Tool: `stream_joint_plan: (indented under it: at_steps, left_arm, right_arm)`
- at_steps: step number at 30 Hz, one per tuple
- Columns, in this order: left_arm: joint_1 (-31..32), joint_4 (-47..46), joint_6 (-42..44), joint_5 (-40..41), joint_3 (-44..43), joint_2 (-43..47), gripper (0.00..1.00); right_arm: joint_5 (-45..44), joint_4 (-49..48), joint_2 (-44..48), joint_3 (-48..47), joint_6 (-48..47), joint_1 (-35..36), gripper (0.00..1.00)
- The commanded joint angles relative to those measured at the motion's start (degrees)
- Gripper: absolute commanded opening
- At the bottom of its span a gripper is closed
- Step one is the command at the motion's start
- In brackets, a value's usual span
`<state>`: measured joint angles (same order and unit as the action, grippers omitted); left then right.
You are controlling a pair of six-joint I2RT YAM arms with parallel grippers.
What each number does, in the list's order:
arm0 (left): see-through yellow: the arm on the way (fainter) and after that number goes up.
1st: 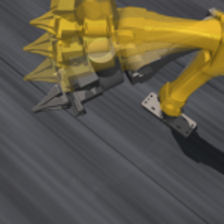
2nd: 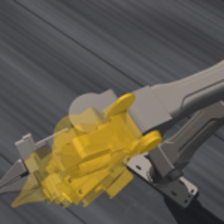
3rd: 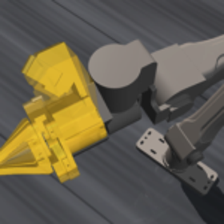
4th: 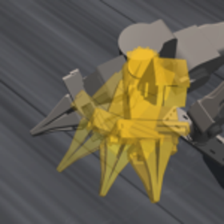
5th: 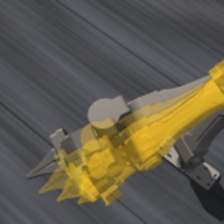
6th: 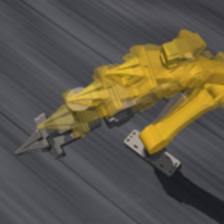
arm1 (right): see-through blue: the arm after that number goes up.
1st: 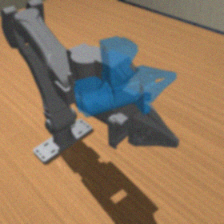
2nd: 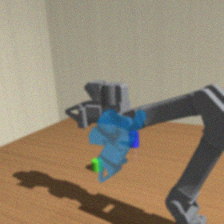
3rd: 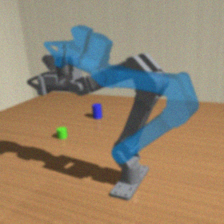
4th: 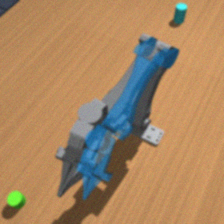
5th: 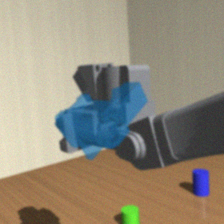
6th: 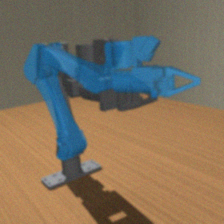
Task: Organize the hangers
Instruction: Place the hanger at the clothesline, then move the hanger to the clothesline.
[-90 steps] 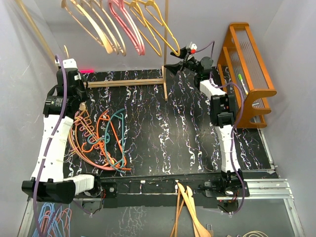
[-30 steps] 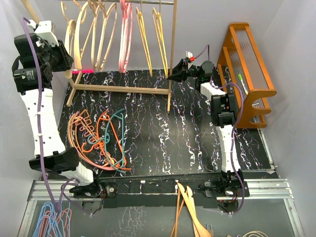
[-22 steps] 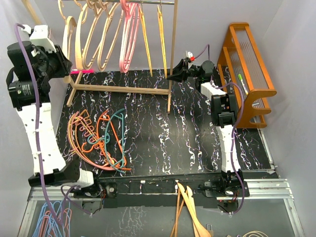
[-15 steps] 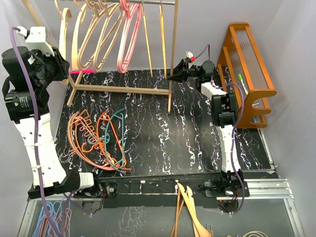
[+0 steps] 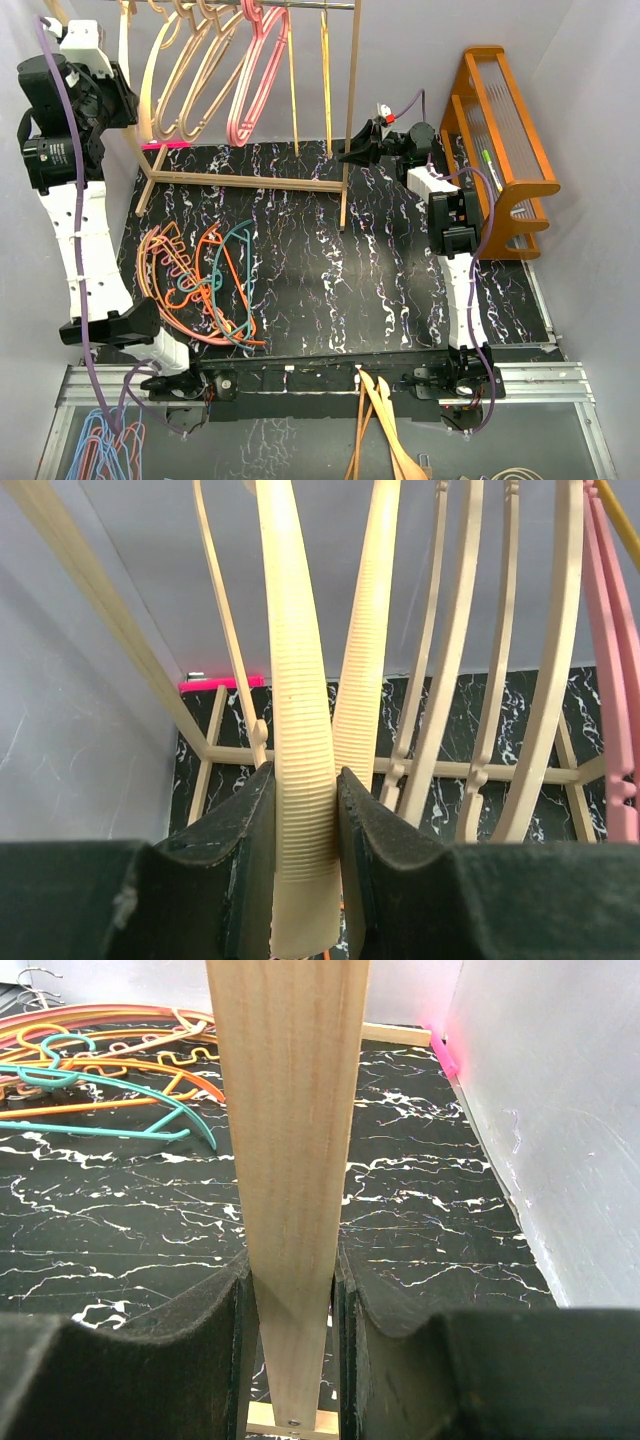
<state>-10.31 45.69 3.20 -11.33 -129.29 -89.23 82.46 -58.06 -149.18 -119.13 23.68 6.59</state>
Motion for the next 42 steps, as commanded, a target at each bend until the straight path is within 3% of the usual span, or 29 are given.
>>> stream_joint_plan:
  at_steps: [1, 15, 33, 38, 42]
  left_arm:
    - [0.02, -3.77, 0.98, 0.06, -3.37, 0.27, 0.00]
    - [-0.20, -2.05, -1.48, -9.77, -8.15, -8.96, 0.00]
    - [0.93, -3.21, -4.02, -34.24, 1.72, -5.74, 0.00]
    - [5.75, 1.62, -1.14, -31.20, -0.28, -6.78, 0.00]
    - [13.04, 6.58, 1.01, -25.98, -4.25, -9.96, 0.00]
  right_arm:
    - [15.10, 1.20, 2.10, 0.39, 0.54, -0.44, 0.08]
    - [15.67, 1.57, 2.01, 0.83, 1.23, -0.44, 0.08]
    - [14.42, 2.45, 0.92, -0.60, 1.48, -0.45, 0.08]
    - [14.22, 3.51, 0.50, -1.35, 0.88, -0.48, 0.08]
    - [13.84, 4.25, 0.13, -1.86, 0.49, -0.46, 0.08]
